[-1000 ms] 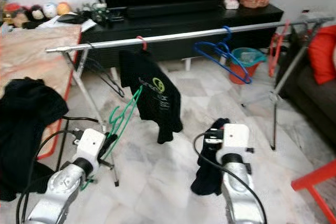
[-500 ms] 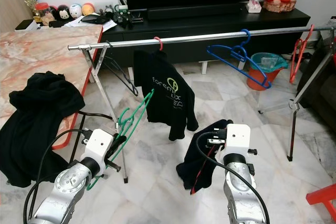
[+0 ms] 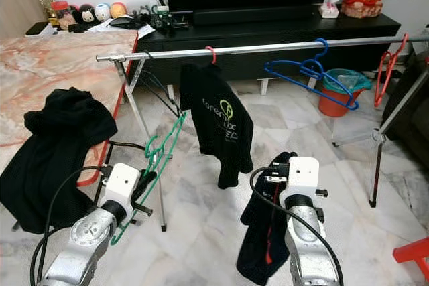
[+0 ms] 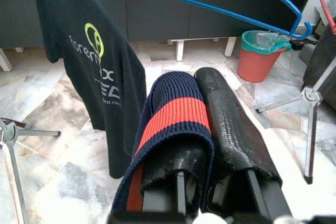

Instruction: Hang hanger

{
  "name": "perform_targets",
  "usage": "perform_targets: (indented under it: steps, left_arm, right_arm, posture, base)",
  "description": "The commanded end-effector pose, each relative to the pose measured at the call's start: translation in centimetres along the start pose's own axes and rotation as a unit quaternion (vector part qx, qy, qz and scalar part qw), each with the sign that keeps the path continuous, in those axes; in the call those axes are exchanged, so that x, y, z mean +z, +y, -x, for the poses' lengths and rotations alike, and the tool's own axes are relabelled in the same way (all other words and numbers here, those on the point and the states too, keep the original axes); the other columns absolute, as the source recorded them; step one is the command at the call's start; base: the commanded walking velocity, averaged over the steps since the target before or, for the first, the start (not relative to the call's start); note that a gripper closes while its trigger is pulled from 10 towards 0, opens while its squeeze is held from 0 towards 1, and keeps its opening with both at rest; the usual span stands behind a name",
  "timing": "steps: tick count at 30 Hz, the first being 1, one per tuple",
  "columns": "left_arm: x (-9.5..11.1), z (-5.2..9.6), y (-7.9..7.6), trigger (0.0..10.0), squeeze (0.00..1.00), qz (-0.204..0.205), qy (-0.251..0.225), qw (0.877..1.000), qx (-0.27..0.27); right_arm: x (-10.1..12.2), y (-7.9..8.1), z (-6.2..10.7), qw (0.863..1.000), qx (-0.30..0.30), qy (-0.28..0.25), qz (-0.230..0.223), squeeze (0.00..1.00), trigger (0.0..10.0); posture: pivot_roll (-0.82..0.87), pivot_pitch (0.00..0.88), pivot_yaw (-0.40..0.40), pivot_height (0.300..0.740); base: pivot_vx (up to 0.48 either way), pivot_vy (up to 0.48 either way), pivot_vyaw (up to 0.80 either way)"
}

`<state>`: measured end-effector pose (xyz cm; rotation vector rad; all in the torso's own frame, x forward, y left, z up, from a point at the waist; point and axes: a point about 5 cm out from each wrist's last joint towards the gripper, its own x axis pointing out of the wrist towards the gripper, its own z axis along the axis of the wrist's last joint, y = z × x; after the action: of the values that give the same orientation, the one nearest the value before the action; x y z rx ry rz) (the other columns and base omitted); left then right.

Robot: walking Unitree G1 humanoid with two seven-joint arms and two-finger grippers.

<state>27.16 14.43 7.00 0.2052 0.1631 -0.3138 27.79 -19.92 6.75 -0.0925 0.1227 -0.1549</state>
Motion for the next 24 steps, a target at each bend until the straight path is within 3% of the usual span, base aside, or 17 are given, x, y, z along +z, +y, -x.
perform_targets:
  steps: [1, 11, 15, 24]
  left_arm:
    - [0.0, 0.04, 0.12, 10.0, 0.0, 0.008, 0.002, 1.0, 0.004]
    - [0.21, -0.01, -0.08, 10.0, 0.0, 0.009, 0.0, 1.0, 0.001]
    - [0.25, 0.0, -0.11, 10.0, 0.0, 0.009, -0.001, 1.0, -0.002]
    - [0.29, 0.0, -0.21, 10.0, 0.0, 0.006, 0.0, 1.0, -0.006]
  right_arm:
    - [0.54, 0.29, -0.28, 1.0, 0.003, -0.009, -0.002, 0.0, 10.0]
    - [0.62, 0.54, -0.31, 1.0, 0.008, -0.011, -0.001, 0.0, 10.0]
    - [0.67, 0.77, -0.28, 1.0, 0.013, -0.014, 0.002, 0.0, 10.0]
    - [0.54, 0.86, -0.23, 1.0, 0.011, -0.011, -0.006, 0.0, 10.0]
  posture:
    - [-0.12, 0.0, 0.018, 0.74]
    - [-0.11, 0.0, 0.021, 0.74]
    - [-0.11, 0.0, 0.024, 0.74]
    - [-0.11, 0.0, 0.025, 0.74]
  base:
    - [0.0, 0.0, 0.0]
    - [0.0, 0.0, 0.0]
    - [-0.244, 0.0, 0.0]
    - [-0.251, 0.0, 0.45]
